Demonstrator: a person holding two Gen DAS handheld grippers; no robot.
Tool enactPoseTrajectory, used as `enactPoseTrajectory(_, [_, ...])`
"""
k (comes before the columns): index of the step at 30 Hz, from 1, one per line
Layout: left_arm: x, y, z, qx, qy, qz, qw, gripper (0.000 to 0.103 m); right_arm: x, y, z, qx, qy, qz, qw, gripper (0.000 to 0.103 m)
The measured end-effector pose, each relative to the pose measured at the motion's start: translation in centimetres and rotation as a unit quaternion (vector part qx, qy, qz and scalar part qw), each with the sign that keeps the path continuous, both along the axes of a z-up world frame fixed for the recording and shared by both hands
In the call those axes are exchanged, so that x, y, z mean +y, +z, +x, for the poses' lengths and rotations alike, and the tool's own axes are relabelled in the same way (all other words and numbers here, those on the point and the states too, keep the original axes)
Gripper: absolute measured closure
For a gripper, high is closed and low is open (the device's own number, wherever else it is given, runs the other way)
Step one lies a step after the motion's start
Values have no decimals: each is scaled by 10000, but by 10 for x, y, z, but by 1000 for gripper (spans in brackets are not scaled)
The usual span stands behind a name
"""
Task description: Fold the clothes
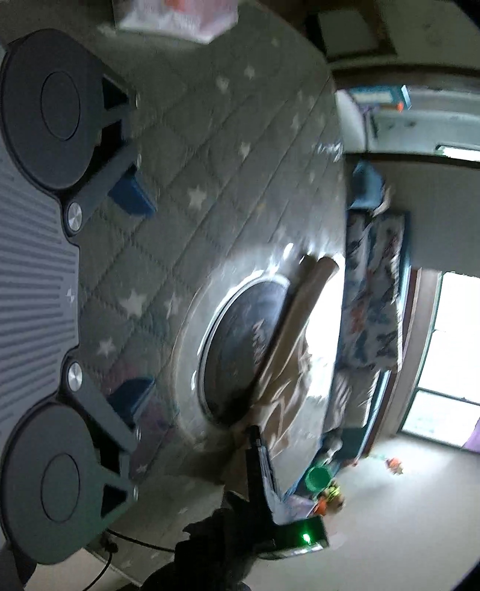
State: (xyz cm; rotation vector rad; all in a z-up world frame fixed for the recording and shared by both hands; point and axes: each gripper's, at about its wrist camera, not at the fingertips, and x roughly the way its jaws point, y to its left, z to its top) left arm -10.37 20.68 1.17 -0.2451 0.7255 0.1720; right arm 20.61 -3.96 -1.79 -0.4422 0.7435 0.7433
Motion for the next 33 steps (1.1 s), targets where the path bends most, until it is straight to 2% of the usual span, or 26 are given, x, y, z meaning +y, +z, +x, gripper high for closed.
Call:
enactPoseTrajectory(2, [2, 6, -4, -115, 73, 61, 9999, 0, 3, -8, 5, 97, -16, -79, 9999, 69])
enactPoseTrajectory(4, [0, 8, 2, -145, 24, 90, 9999, 0, 3, -13, 9, 173, -57, -43, 9998, 74])
enactPoseTrajectory(6, [-2, 10, 8, -176, -26, 118, 9998, 0, -1, -12, 11, 161, -143, 82, 9997, 94])
enactPoseTrajectory(9, [-6, 10, 25, -185, -191, 57, 9996, 0, -13, -6, 15, 179, -231, 329, 9990, 100])
enactPoseTrajectory(14, [-19, 4, 52, -237, -487, 51, 9985, 0, -45, 20, 17, 156, -414, 887, 9951, 101])
enactPoseTrajectory(19, [-34, -7, 80, -154, -806, 37, 9966, 0, -93, 51, 22, -242, -828, 1270, 9881, 101])
enactPoseTrajectory(21, [-40, -13, 90, -71, -898, 55, 9959, 0, -118, 59, 27, -437, -1199, 1379, 9822, 101])
enactPoseTrajectory(26, [-51, -22, 105, 32, -1017, 117, 9947, 0, -174, 56, 42, -641, -2332, 1334, 9611, 100])
enactPoseTrajectory(30, [-60, -24, 110, 4, -1063, 365, 9937, 0, -211, 43, 52, -843, -3151, 960, 9404, 100])
enactPoseTrajectory(33, [-65, -26, 113, 26, -1128, 419, 9927, 0, -233, 36, 55, -711, -3402, 859, 9337, 91])
